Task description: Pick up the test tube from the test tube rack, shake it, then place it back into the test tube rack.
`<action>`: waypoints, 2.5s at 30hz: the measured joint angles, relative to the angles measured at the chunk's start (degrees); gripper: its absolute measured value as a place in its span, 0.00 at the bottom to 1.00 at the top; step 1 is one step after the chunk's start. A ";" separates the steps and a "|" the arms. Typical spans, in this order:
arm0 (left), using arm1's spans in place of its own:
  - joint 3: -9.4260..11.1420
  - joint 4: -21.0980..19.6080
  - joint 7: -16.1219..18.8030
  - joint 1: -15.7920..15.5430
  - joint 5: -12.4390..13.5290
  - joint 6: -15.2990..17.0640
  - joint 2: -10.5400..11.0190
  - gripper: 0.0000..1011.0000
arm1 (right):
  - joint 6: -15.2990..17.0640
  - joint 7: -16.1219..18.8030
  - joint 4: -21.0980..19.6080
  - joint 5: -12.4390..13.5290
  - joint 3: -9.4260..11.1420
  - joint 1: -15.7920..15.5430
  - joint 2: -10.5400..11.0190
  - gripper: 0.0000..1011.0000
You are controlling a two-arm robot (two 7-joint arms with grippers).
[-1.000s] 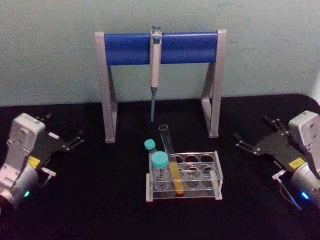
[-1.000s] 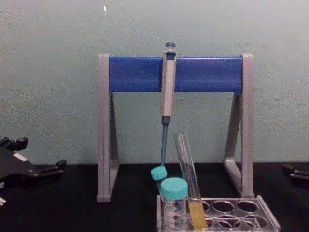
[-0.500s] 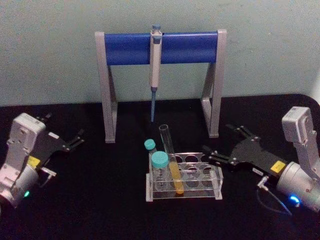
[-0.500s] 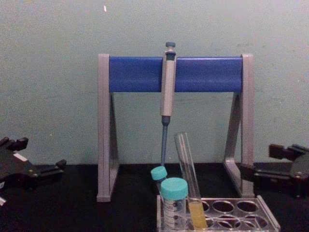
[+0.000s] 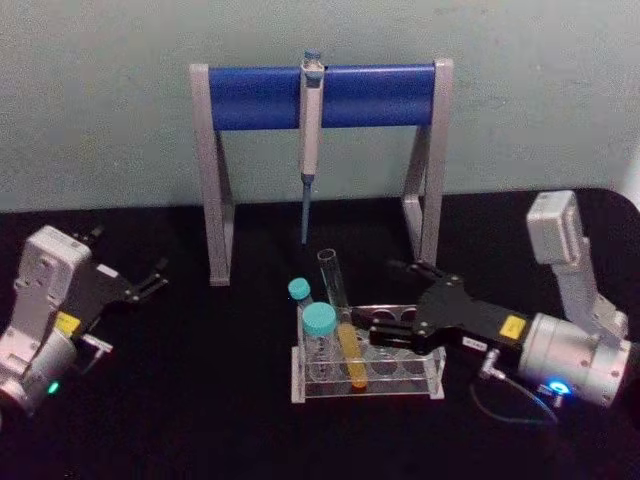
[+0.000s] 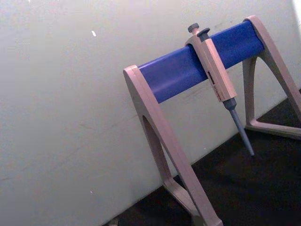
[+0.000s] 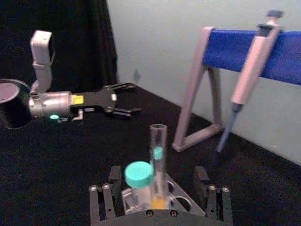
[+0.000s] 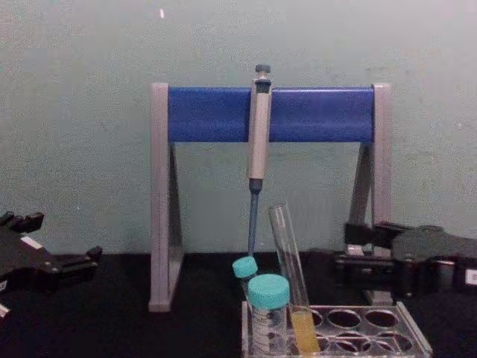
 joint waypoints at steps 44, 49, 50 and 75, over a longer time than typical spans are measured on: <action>0.00 0.00 0.00 0.00 0.00 0.00 0.00 0.99 | 1.84 2.42 12.80 -2.29 -7.63 11.56 -6.77 0.99; 0.00 0.00 0.00 0.00 0.00 0.00 0.00 0.99 | 1.87 2.42 12.74 -2.23 -7.57 11.50 -6.74 0.95; 0.00 0.00 0.00 0.00 0.00 0.00 0.00 0.99 | 1.88 2.42 12.72 -2.21 -7.55 11.48 -6.73 0.92; 0.00 0.00 0.00 0.00 0.00 0.00 0.00 0.99 | 1.98 2.41 12.59 -2.02 -7.44 11.36 -6.65 0.22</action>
